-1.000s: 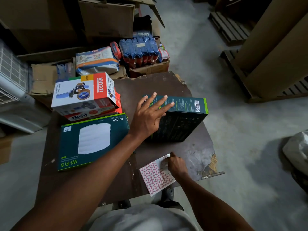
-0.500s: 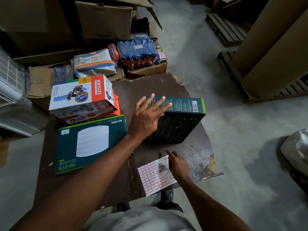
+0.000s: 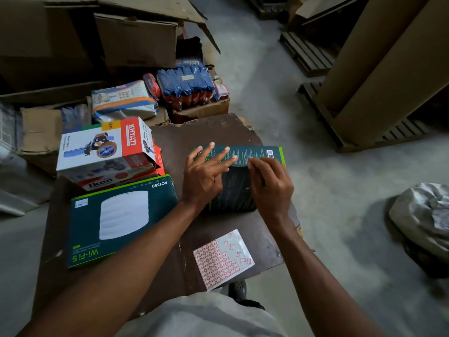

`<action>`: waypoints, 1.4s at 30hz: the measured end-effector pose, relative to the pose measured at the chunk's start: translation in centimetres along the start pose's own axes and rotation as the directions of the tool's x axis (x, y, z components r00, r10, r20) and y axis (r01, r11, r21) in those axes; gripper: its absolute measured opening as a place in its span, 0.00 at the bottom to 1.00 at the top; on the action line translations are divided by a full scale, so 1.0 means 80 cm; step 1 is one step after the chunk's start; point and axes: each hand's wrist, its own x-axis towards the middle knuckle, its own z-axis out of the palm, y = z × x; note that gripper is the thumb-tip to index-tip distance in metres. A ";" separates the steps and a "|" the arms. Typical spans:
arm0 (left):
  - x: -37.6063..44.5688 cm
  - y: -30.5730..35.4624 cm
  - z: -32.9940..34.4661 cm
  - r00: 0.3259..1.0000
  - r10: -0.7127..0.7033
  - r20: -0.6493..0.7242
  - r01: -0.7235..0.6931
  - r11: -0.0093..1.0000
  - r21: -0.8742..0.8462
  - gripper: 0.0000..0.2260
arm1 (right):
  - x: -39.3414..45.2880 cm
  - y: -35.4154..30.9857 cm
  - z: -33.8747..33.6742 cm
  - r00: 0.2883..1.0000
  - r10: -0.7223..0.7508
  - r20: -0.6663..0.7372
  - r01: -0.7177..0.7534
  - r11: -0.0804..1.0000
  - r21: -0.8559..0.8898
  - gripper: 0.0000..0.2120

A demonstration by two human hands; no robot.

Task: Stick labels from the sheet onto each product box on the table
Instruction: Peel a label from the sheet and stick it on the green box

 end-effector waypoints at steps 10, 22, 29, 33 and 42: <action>0.001 -0.002 -0.001 0.999 0.001 0.035 -0.002 1.000 0.029 0.24 | 0.004 0.016 0.011 0.940 -0.313 0.136 0.332 0.931 -0.152 0.05; 0.003 -0.006 0.000 1.000 0.001 0.027 -0.001 1.000 0.000 0.20 | 0.023 0.006 0.004 0.960 0.020 0.279 -0.031 0.999 0.036 0.11; 0.007 -0.006 -0.005 0.999 0.035 0.037 -0.035 0.999 0.004 0.22 | 0.026 0.016 0.011 0.949 -0.183 0.259 0.227 0.961 -0.155 0.14; 0.005 -0.011 -0.006 0.996 0.072 0.045 -0.073 0.997 0.008 0.24 | 0.032 0.026 0.002 0.925 -0.171 0.340 0.254 0.943 -0.216 0.10; 0.019 -0.013 -0.007 0.998 0.018 0.060 -0.014 0.998 -0.061 0.19 | 0.055 0.032 0.007 0.908 -0.091 0.408 0.142 0.985 -0.098 0.15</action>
